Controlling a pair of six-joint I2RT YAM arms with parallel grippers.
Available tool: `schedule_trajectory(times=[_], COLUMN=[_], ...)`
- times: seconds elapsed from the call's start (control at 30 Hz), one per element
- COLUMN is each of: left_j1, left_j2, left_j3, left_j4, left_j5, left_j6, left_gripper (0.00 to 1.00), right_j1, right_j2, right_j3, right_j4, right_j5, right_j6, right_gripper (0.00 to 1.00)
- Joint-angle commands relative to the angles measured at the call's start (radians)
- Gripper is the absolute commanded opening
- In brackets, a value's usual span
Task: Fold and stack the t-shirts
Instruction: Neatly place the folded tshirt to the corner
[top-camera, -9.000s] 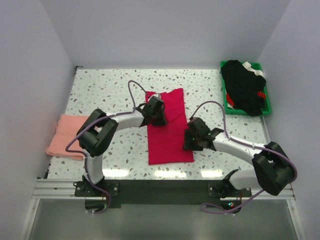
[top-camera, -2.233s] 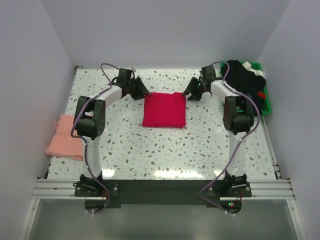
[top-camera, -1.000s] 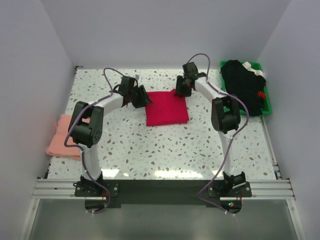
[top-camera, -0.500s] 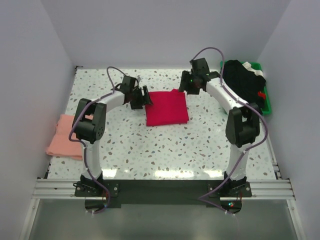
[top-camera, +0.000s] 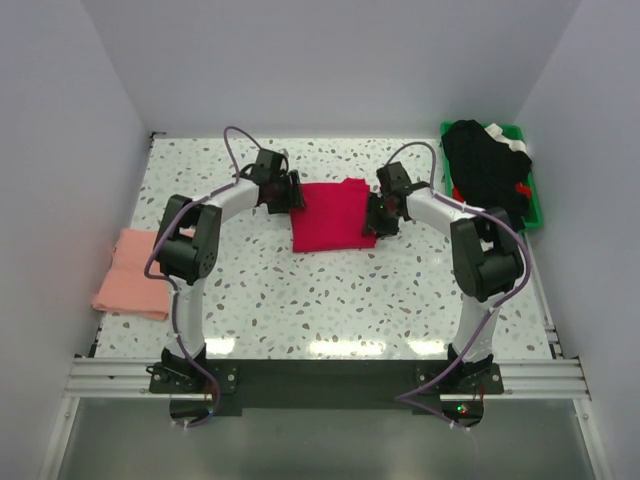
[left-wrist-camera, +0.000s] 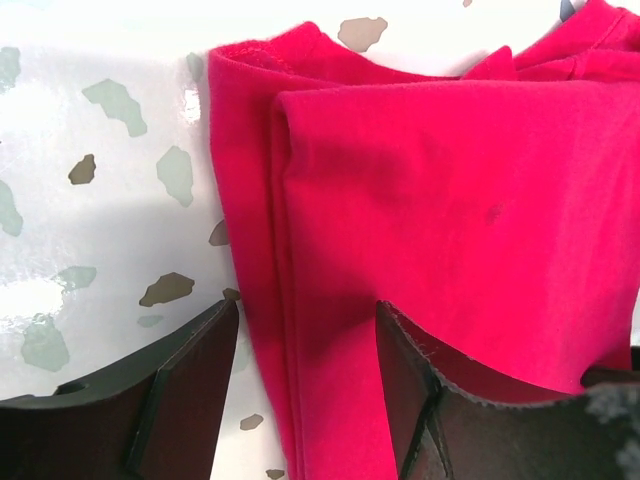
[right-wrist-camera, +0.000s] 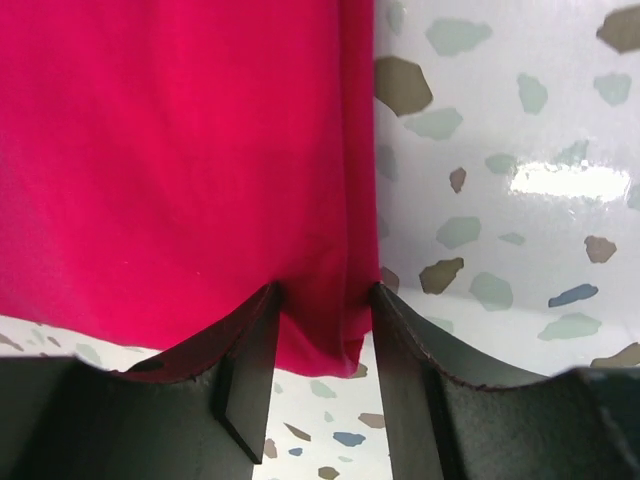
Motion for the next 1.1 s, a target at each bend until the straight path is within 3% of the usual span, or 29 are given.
schedule_trajectory(times=[0.0, 0.13, 0.43, 0.73, 0.83, 0.9, 1.03, 1.07], left_j1=[-0.012, -0.017, -0.028, -0.086, -0.098, -0.109, -0.111, -0.107], left_j2=[0.053, 0.047, 0.008, 0.08, 0.09, 0.087, 0.048, 0.016], left_j3=[-0.013, -0.037, -0.117, -0.064, -0.064, -0.064, -0.076, -0.079], left_j4=[-0.08, -0.081, -0.101, -0.112, -0.097, -0.094, -0.109, -0.115], left_j5=[-0.061, -0.073, -0.112, -0.072, -0.073, -0.084, -0.154, -0.164], left_j6=[0.011, 0.011, 0.026, -0.005, -0.061, -0.083, -0.167, -0.184], left_gripper=[0.62, 0.59, 0.59, 0.59, 0.53, 0.45, 0.2, 0.09], right_j1=[0.001, 0.001, 0.001, 0.001, 0.002, 0.001, 0.001, 0.001], right_j2=[-0.002, 0.007, -0.007, -0.005, -0.016, -0.025, -0.068, -0.099], right_j3=[-0.026, -0.036, -0.038, -0.035, -0.032, -0.03, -0.049, -0.053], right_j4=[0.04, 0.025, 0.019, 0.031, 0.034, 0.034, 0.037, 0.04], right_j5=[0.038, 0.063, 0.06, 0.032, 0.024, 0.017, 0.023, 0.026], right_j6=[0.015, 0.019, 0.018, 0.021, 0.025, 0.028, 0.048, 0.053], right_gripper=[0.45, 0.39, 0.38, 0.38, 0.38, 0.38, 0.39, 0.39])
